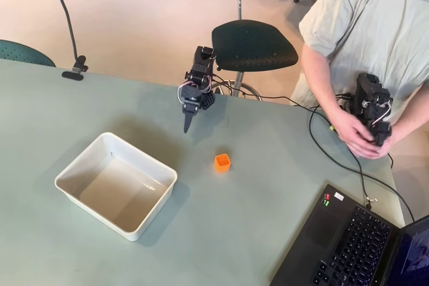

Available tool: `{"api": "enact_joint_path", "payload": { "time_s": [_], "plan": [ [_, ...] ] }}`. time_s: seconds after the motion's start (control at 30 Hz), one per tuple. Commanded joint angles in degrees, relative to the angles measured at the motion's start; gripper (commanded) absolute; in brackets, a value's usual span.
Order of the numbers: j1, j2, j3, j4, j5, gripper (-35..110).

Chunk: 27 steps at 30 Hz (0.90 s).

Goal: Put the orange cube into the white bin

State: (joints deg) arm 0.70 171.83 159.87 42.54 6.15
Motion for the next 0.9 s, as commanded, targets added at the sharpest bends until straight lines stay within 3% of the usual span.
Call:
{"api": "enact_joint_path", "payload": {
  "time_s": [0.0,0.4,0.67,0.77,0.87],
  "plan": [
    [-1.1,4.7,-2.8,-3.9,0.4,21],
    [-15.5,11.2,-7.9,-3.6,0.7,21],
    [-15.8,-4.4,-24.2,-2.8,0.8,21],
    [-15.8,-14.1,-35.2,3.3,0.8,21],
    [-15.8,-24.7,-45.2,15.8,0.8,21]
  ]
}}
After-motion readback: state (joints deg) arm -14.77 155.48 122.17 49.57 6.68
